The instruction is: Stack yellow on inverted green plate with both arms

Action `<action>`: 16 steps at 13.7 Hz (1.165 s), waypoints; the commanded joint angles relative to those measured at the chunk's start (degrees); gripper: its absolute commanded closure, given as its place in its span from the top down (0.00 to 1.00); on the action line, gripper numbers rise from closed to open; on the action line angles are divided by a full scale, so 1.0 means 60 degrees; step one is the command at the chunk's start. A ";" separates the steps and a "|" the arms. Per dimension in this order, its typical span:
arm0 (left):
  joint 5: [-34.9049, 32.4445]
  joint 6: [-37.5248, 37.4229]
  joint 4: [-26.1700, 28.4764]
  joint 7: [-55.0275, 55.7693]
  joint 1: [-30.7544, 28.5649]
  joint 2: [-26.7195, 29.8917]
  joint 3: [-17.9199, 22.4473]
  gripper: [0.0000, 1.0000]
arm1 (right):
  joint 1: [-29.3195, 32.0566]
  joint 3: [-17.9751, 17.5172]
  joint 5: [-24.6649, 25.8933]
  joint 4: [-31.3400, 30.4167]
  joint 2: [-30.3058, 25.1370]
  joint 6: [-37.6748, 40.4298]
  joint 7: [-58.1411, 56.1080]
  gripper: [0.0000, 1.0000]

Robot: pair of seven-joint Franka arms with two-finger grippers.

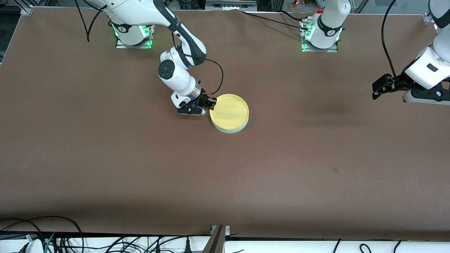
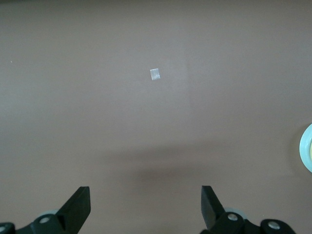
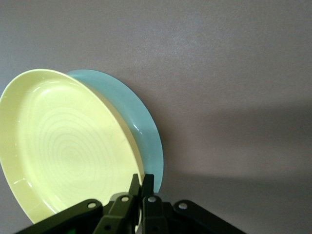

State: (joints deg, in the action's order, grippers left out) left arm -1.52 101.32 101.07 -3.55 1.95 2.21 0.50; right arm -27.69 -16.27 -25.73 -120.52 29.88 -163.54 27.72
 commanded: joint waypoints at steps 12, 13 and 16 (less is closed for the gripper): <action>0.0106 -0.0305 -0.0908 -0.0302 0.0232 -0.0471 -0.0069 1.00 | -0.0015 0.1725 0.0200 0.1712 -0.0833 0.3722 -0.0079 1.00; 0.0092 -0.0305 -0.0908 -0.0302 0.0247 -0.0471 -0.0069 1.00 | -0.0015 0.2092 0.0651 0.2181 -0.0921 0.4718 -0.0080 1.00; 0.0062 -0.0305 -0.0922 -0.0288 0.0232 -0.0486 -0.0245 1.00 | -0.0015 0.3381 0.1679 0.3937 -0.0937 0.7706 -0.0400 1.00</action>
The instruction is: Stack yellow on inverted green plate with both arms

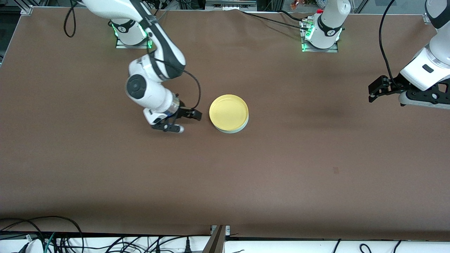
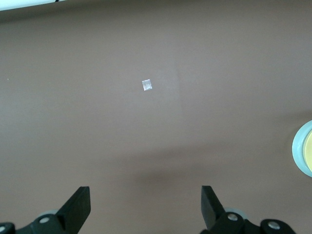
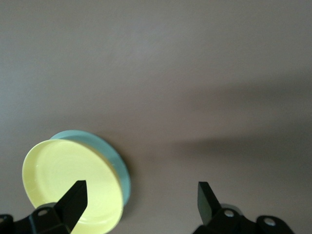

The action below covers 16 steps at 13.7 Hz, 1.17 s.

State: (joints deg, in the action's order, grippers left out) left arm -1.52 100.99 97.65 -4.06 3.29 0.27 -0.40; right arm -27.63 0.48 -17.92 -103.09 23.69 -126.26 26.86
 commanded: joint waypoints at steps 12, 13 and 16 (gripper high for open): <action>0.0033 -0.0498 -0.0381 -0.0159 0.0009 -0.0133 -0.0227 1.00 | 0.0341 0.4374 0.1884 0.4423 -0.0709 0.8006 -0.4388 1.00; 0.0033 -0.0527 -0.0425 -0.0159 0.0009 -0.0133 -0.0227 1.00 | 0.0662 0.4155 0.1960 0.4277 -0.1103 0.8050 -0.4388 1.00; 0.0033 -0.0644 -0.0425 -0.0159 0.0009 -0.0133 -0.0242 1.00 | 0.2869 0.1863 0.2600 0.3471 -0.2320 0.8079 -0.4446 1.00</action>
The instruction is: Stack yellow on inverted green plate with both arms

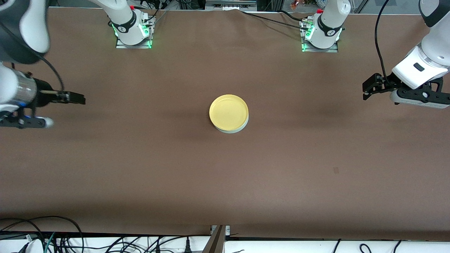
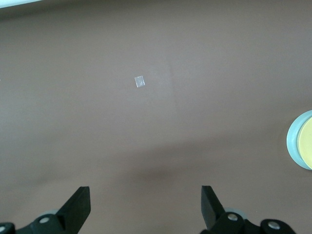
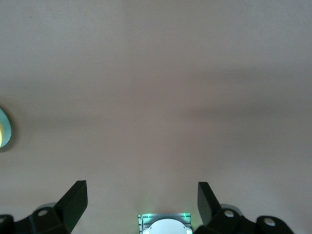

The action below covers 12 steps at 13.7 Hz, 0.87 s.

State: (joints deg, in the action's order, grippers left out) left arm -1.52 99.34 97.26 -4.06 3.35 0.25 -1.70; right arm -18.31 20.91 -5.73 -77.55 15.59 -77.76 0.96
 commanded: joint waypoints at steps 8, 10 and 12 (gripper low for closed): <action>0.0033 -0.0648 -0.0478 -0.0188 -0.0016 -0.0129 -0.0053 1.00 | 0.3136 -0.3304 0.1247 -0.1547 -0.2685 0.0040 -0.0232 1.00; 0.0033 -0.0663 -0.0492 -0.0217 -0.0016 -0.0144 -0.0053 1.00 | 0.3184 -0.3411 0.1204 -0.1547 -0.2686 0.0172 -0.0130 1.00; 0.0033 -0.0677 -0.0492 -0.0217 -0.0016 -0.0129 -0.0053 1.00 | 0.3140 -0.3440 0.1204 -0.1358 -0.2496 0.0319 -0.0130 1.00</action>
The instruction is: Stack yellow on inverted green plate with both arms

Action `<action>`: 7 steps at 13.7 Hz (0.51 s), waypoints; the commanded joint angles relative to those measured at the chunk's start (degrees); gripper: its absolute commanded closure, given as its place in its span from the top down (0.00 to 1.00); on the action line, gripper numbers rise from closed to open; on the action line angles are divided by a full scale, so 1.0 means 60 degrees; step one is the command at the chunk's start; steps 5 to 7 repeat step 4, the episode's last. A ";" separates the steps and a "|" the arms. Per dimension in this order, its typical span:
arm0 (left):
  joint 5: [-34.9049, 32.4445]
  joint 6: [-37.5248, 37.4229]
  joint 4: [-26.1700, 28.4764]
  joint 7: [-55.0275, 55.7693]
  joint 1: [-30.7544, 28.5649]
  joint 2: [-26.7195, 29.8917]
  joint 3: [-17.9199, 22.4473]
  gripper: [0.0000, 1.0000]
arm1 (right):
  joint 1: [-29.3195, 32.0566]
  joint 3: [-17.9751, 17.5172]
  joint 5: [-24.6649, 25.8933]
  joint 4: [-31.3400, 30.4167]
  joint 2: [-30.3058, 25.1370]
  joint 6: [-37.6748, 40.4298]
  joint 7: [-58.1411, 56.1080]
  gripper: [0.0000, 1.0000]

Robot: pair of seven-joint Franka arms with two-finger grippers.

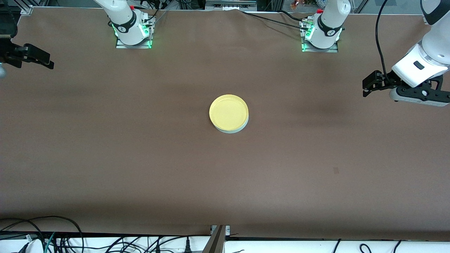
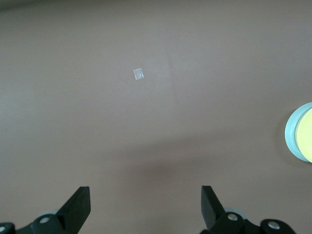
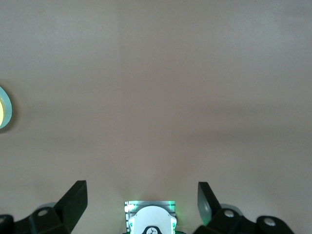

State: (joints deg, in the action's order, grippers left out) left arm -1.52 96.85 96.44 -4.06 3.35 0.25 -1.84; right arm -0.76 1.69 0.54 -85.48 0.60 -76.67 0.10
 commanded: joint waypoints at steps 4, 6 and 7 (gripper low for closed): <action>0.0033 -0.0541 -0.0355 -0.0246 -0.0016 -0.0129 -0.0030 1.00 | 0.0215 -0.0238 0.0129 0.0022 0.0120 0.0181 0.0028 1.00; 0.0033 -0.0541 -0.0355 -0.0246 -0.0016 -0.0129 -0.0030 1.00 | 0.0215 -0.0238 0.0129 0.0022 0.0120 0.0181 0.0028 1.00; 0.0033 -0.0541 -0.0355 -0.0246 -0.0016 -0.0129 -0.0030 1.00 | 0.0215 -0.0238 0.0129 0.0022 0.0120 0.0181 0.0028 1.00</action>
